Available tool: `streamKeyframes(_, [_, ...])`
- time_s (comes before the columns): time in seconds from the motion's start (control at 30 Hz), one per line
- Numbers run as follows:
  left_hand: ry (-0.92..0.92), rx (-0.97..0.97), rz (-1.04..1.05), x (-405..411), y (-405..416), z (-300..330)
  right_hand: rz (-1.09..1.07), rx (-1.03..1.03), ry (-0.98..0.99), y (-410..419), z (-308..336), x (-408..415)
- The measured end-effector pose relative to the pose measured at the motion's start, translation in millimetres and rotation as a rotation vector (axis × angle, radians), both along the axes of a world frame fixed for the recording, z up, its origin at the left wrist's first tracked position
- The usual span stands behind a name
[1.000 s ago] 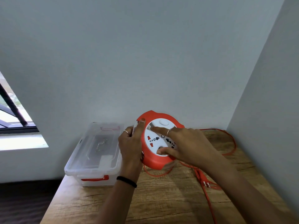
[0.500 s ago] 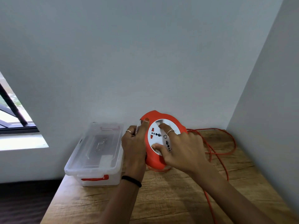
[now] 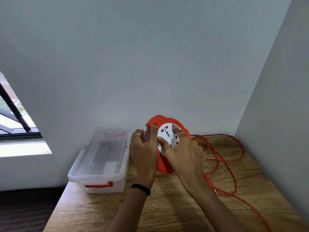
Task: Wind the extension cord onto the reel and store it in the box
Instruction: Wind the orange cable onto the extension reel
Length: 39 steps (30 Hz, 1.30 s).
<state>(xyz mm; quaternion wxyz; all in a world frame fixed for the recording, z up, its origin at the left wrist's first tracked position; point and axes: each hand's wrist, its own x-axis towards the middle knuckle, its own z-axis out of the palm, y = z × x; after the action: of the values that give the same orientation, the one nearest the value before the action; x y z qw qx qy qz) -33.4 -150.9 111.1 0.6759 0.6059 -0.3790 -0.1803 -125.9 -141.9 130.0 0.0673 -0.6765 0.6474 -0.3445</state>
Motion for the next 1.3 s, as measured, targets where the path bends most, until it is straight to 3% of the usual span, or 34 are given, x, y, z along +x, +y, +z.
streamKeyframes(0.17, [-0.353,-0.012,-0.005,7,3,-4,0.0,-0.056,0.025,4,5,-3])
streamKeyframes(0.37, [-0.185,-0.004,-0.066,18,3,1,0.174,-0.087,0.104,5,6,-20])
streamKeyframes(0.53, [-0.075,0.027,-0.136,27,2,2,0.237,-0.314,0.279,9,19,-42])
streamKeyframes(0.77, [-0.086,0.015,-0.25,36,1,5,0.527,-0.139,0.626,-5,33,-58])
streamKeyframes(1.1, [-0.117,-0.004,-0.372,35,6,11,0.679,-0.073,0.879,-5,53,-62])
streamKeyframes(1.3, [-0.11,-0.012,-0.435,32,5,8,0.702,-0.062,0.894,-6,57,-63])
